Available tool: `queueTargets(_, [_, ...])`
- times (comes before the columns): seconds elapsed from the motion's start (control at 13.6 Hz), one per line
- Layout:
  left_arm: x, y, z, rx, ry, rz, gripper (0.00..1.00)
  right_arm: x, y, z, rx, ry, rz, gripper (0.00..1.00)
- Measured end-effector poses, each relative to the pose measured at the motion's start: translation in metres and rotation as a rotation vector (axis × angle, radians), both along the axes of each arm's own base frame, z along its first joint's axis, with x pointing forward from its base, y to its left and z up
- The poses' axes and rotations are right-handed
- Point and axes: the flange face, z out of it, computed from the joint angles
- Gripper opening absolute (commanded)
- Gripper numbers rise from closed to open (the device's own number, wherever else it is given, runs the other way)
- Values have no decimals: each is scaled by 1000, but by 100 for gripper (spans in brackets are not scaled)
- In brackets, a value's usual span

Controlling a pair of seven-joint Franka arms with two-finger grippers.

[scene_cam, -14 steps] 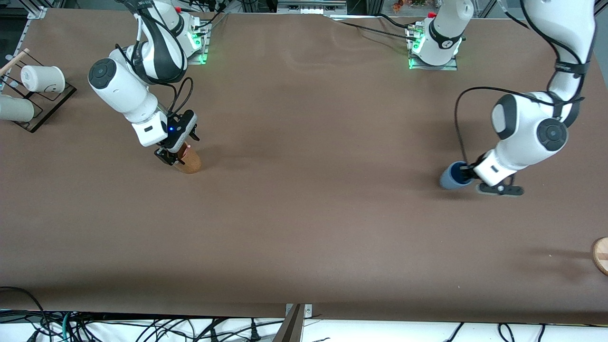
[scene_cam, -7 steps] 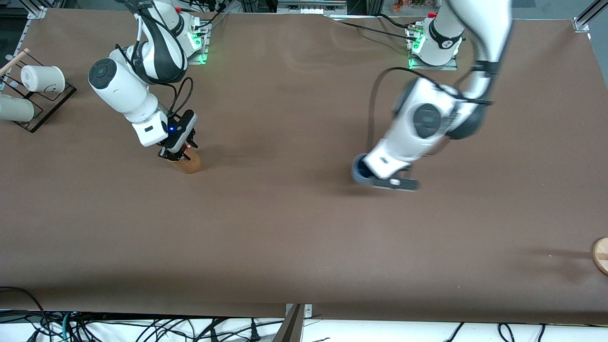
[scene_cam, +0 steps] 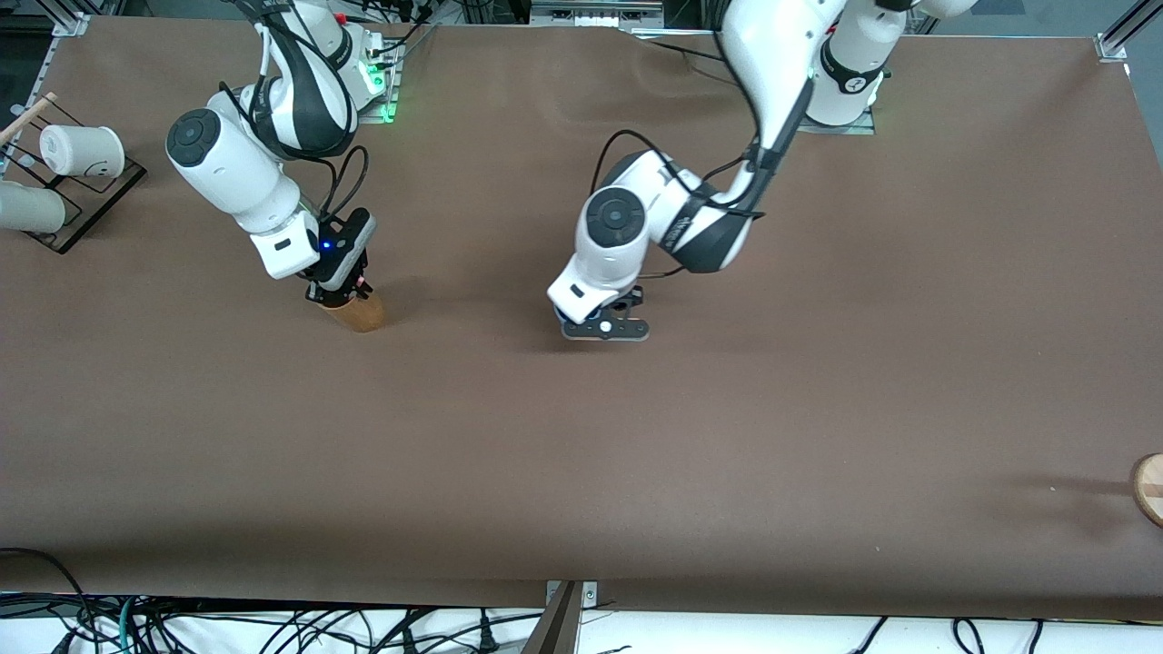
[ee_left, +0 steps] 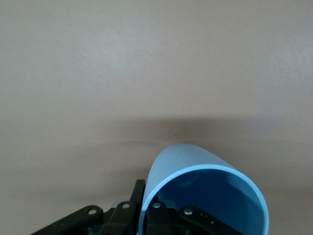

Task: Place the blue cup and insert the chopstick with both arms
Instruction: 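Carry the blue cup toward the table middle while the right gripper lifts the chopstick, then set down the blue cup with the left gripper while the right gripper holds the chopstick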

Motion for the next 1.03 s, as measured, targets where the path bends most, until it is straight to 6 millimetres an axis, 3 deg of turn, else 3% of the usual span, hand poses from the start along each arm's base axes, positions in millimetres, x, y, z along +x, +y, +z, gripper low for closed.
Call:
queueTargets(0.22, [-11,-21,-22,15,9,47,0,1,0,16,-1,-36,-1,0])
queueTargets(0.44, [-12,-26,-22,12,3,65,95,3,1,40,-1,-65,3,0])
queueTargets(0.59, [-11,-27,-20,7,-3,66,100,7,6,69,3,-60,16,0])
queueTargets(0.73, [-5,-29,-3,-6,-20,62,100,15,13,110,13,-40,31,0])
queueTargets(0.88, [2,-19,27,8,-4,19,100,23,12,148,42,-4,-23,0])
queueTargets(1.03, [18,5,76,0,-8,-31,100,29,12,177,94,24,-89,0])
